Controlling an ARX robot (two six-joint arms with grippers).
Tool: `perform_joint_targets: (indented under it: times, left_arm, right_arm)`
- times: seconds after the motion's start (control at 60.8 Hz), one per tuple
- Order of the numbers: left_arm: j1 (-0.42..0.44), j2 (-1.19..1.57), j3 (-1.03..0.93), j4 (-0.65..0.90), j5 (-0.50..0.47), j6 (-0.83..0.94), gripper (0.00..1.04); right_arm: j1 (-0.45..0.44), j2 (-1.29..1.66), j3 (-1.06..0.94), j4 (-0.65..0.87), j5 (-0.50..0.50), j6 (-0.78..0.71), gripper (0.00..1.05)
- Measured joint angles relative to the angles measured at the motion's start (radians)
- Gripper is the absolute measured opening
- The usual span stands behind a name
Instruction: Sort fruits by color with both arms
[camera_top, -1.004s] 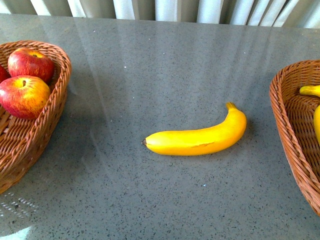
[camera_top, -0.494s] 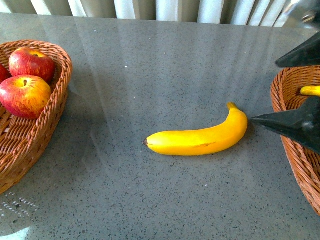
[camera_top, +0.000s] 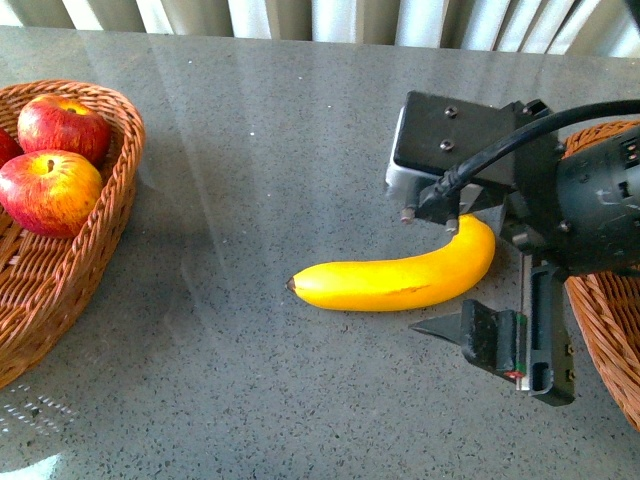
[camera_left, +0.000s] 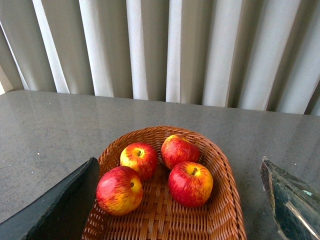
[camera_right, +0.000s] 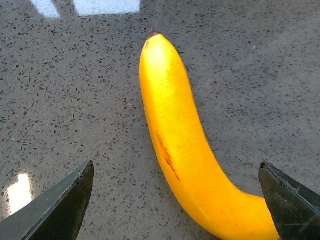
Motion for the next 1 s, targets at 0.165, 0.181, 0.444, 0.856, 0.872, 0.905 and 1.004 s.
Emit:
perform_joint_targets:
  times: [0.165,0.181,0.444,0.856,0.872,0.905,1.004]
  left_arm:
    - [0.000,0.000,0.000,0.000,0.000,0.000,0.96]
    - [0.000,0.000,0.000,0.000,0.000,0.000,0.96]
    - [0.000,0.000,0.000,0.000,0.000,0.000,0.96]
    - [0.000,0.000,0.000,0.000,0.000,0.000,0.96]
    - [0.000,0.000,0.000,0.000,0.000,0.000,0.96]
    - [0.000,0.000,0.000,0.000,0.000,0.000,0.96]
    - [0.000,0.000,0.000,0.000,0.000,0.000,0.96]
  right_arm:
    - [0.020,0.079,0.031,0.006,0.014,-0.014,0.96]
    - [0.021,0.084,0.034,0.008,0.015,-0.015,0.96]
    - [0.044,0.172,0.107,0.011,0.027,-0.015,0.96]
    - [0.055,0.254,0.156,0.002,0.045,-0.011,0.94]
    - [0.055,0.256,0.156,0.002,0.045,-0.010,0.91]
    - [0.055,0.257,0.157,0.002,0.046,-0.009,0.88]
    - [0.055,0.257,0.158,0.002,0.045,-0.007,0.74]
